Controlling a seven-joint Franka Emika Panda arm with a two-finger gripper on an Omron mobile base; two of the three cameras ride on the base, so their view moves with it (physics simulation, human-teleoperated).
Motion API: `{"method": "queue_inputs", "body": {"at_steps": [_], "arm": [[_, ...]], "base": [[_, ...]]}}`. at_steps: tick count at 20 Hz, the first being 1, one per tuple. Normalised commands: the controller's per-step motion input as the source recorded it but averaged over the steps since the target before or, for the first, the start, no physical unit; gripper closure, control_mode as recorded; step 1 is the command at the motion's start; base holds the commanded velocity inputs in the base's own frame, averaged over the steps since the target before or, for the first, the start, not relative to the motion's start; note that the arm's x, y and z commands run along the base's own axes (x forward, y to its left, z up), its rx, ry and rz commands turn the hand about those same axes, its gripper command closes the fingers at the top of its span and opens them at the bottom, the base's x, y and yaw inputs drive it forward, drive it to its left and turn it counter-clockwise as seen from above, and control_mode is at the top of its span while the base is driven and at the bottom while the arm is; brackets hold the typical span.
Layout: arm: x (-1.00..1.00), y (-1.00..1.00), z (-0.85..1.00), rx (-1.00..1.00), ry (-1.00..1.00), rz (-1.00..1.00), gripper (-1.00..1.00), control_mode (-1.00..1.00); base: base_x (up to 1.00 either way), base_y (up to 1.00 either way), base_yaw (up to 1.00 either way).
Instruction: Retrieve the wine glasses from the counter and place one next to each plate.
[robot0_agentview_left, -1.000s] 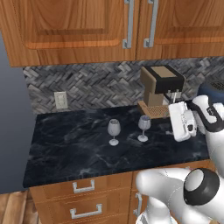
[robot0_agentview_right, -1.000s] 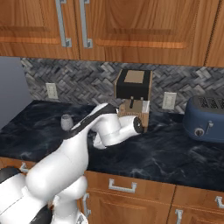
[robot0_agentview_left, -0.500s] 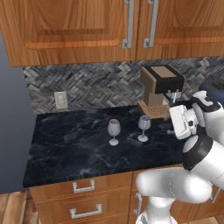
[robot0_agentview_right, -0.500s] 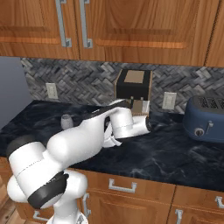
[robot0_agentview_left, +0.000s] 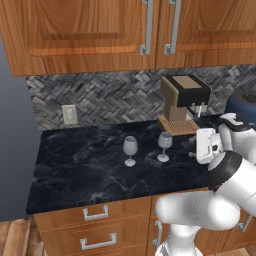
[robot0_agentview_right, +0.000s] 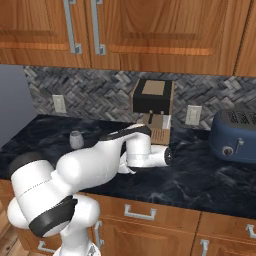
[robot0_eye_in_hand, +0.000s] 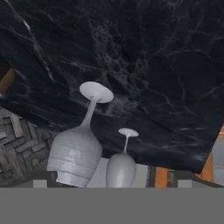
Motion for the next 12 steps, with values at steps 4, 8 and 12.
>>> {"method": "queue_inputs", "body": {"at_steps": [4,8,12], "arm": [[0.21,0.14,-0.21,0.01,0.01,0.0,-1.0,-1.0],[0.29,0.08,-0.27,0.0,0.09,0.02,-1.0,-1.0],[0.14,0.05,-0.16,0.03,0.1,0.05,-1.0,-1.0]], "base": [[0.0,0.0,0.0],[0.0,0.0,0.0],[0.0,0.0,0.0]]}}
